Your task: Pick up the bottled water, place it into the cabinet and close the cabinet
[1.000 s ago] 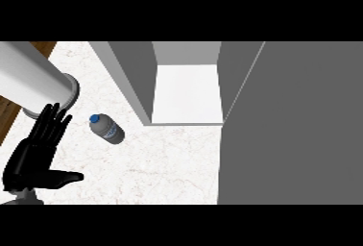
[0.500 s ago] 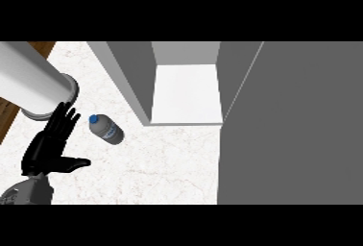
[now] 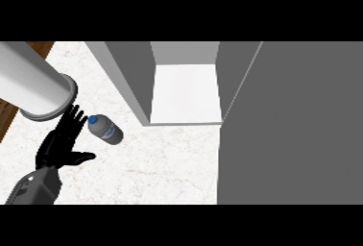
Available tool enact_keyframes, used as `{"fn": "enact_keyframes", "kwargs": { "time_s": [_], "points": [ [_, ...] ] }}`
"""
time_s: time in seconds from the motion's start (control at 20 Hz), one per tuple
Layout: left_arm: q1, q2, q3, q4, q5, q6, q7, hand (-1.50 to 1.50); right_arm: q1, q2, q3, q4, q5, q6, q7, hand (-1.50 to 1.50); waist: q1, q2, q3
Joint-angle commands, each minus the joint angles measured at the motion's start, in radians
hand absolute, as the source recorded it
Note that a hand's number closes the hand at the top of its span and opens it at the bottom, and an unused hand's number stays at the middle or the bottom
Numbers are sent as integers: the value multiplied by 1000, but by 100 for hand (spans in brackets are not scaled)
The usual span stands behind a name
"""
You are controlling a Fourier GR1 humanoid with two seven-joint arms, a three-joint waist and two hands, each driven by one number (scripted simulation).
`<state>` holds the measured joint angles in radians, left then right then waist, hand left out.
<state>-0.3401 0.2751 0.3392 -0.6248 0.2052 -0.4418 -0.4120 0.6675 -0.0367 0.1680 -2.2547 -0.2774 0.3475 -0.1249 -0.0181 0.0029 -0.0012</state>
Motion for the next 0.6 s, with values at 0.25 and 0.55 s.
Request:
{"fn": "enact_keyframes", "kwargs": {
  "time_s": [0.25,0.55],
  "points": [
    [-141,52,7,331,-60,-67,-195,-150,-26,21,56,12,86,-28,0,-150,-8,5,-2],
    [-157,44,-1,425,-87,-84,-259,-150,42,-16,15,-38,20,20,-24,-150,-20,6,-2]
  ]
}}
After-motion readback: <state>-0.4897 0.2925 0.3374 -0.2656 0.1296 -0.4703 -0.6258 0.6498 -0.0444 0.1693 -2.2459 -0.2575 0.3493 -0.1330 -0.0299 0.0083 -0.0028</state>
